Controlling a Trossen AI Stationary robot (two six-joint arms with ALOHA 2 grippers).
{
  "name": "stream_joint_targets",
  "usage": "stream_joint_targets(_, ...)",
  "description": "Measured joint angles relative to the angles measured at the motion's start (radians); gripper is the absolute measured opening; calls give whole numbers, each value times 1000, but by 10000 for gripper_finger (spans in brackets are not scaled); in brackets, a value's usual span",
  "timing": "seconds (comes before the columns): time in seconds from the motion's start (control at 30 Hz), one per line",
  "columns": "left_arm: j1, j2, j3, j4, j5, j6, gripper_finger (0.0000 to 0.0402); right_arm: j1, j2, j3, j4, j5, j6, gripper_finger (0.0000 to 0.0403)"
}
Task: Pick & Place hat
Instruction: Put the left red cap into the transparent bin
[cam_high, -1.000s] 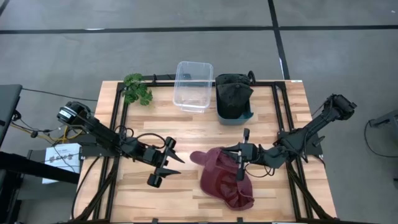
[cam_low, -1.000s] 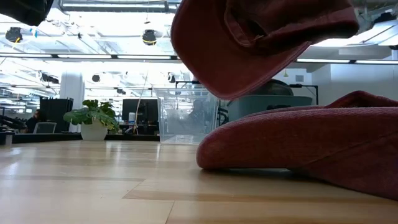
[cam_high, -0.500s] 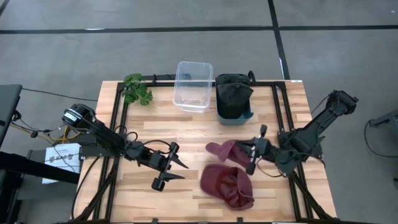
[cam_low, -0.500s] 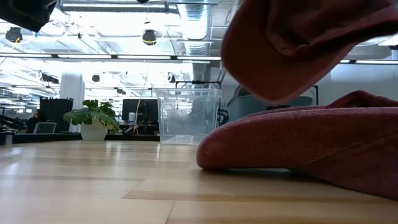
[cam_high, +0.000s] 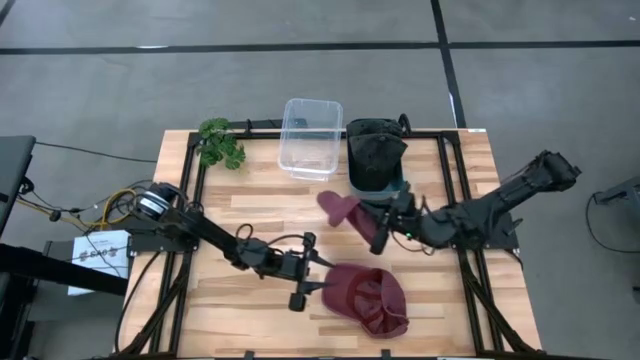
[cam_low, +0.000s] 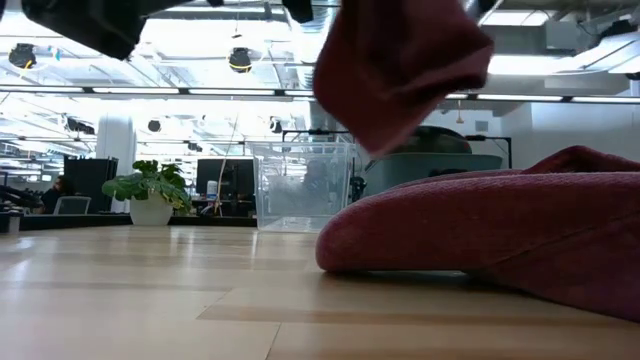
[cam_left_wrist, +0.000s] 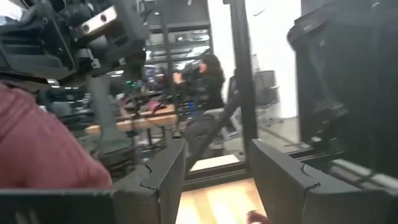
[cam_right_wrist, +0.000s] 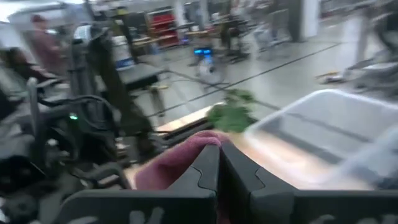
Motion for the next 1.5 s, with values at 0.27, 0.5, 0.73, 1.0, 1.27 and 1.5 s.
stream_joint_targets(0.27, 9, 5, 27, -17, -223, 93, 176, -15, 125, 26, 224, -240, -50, 0)
stream_joint_targets(0.5, 6, -28, 27, -35, -364, 201, 176, 10, 186, 155, 175, -288, -123, 0)
stream_joint_targets(0.73, 8, -31, 27, -33, -409, 266, 176, 31, 261, 284, 45, -271, -209, 0)
stream_joint_targets(1.0, -5, -31, 26, -33, -341, 211, 176, -8, 332, 417, -171, -60, -380, 0)
stream_joint_targets(1.27, -21, -31, 24, -81, -216, 24, 176, -90, 366, 406, -336, 156, -337, 0)
stream_joint_targets(1.5, -33, -30, 22, -156, -241, 13, 173, -84, 361, 405, -597, 226, -180, 0)
